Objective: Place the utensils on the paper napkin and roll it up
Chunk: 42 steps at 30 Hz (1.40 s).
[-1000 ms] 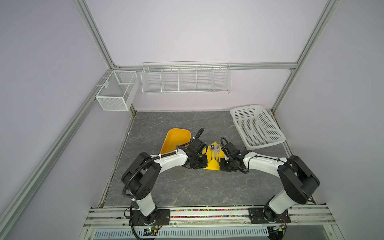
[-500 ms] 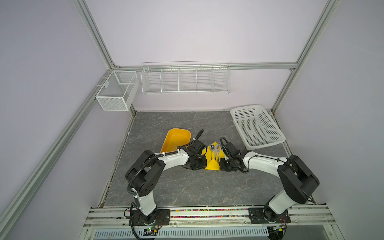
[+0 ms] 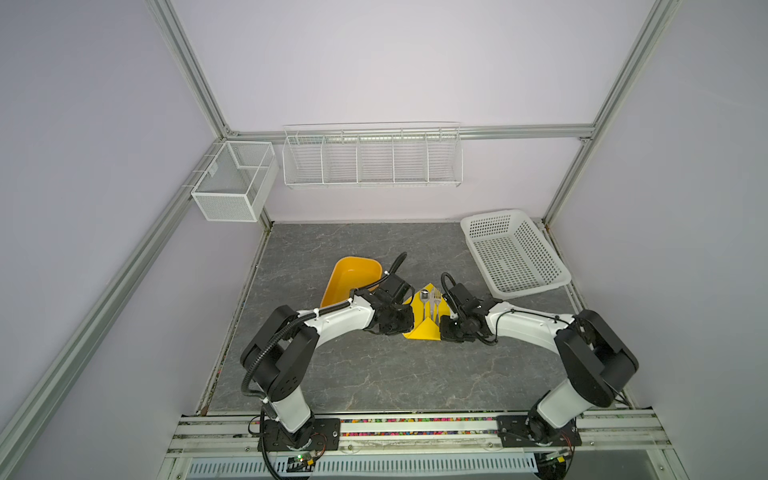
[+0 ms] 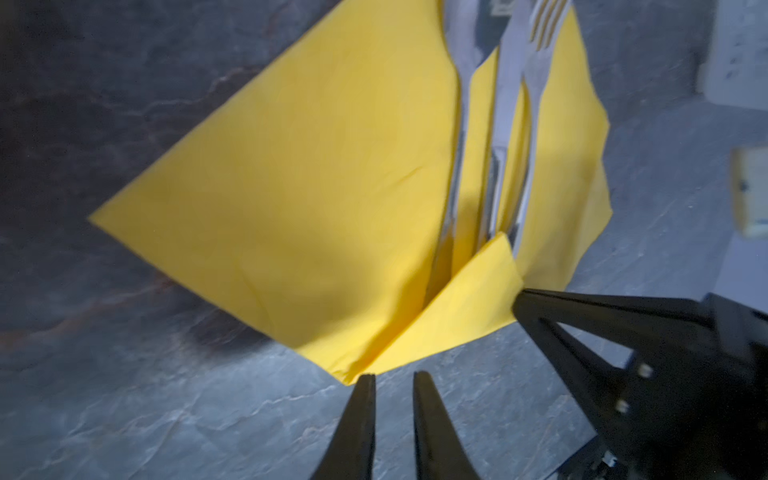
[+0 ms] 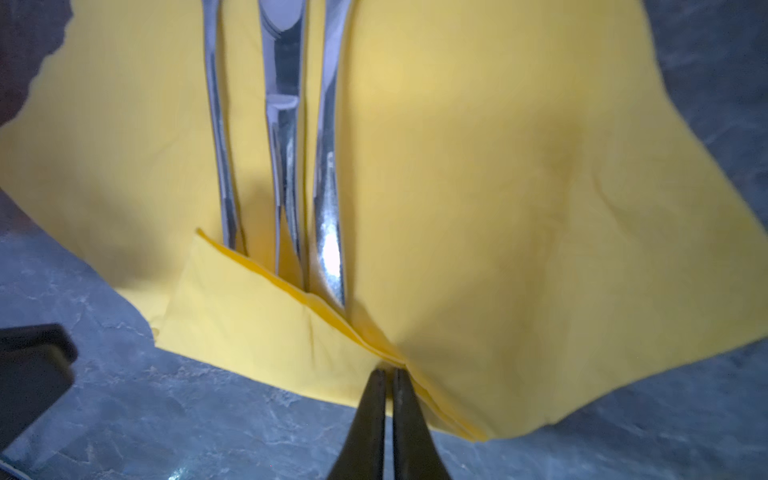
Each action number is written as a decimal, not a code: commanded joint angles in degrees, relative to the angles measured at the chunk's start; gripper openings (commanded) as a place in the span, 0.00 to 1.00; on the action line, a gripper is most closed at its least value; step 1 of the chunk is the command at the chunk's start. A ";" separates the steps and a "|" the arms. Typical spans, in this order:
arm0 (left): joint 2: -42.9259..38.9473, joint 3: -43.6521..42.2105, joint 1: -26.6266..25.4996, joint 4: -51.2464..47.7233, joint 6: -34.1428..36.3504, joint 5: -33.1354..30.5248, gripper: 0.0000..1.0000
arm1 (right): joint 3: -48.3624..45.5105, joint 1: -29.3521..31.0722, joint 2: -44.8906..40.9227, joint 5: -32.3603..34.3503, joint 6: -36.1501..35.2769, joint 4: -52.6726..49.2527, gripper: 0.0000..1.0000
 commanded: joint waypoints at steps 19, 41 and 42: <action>10.64 8.33 -4.68 6.07 -0.73 9.63 0.14 | -2.30 -0.60 -0.30 0.79 1.15 -1.03 0.11; 15.33 9.15 -4.87 7.01 -1.54 9.46 0.14 | -2.73 -0.81 -1.45 -0.02 1.17 0.15 0.15; 15.51 8.98 -4.86 6.95 -1.83 9.19 0.14 | -2.50 -0.80 -1.50 0.00 1.17 0.07 0.15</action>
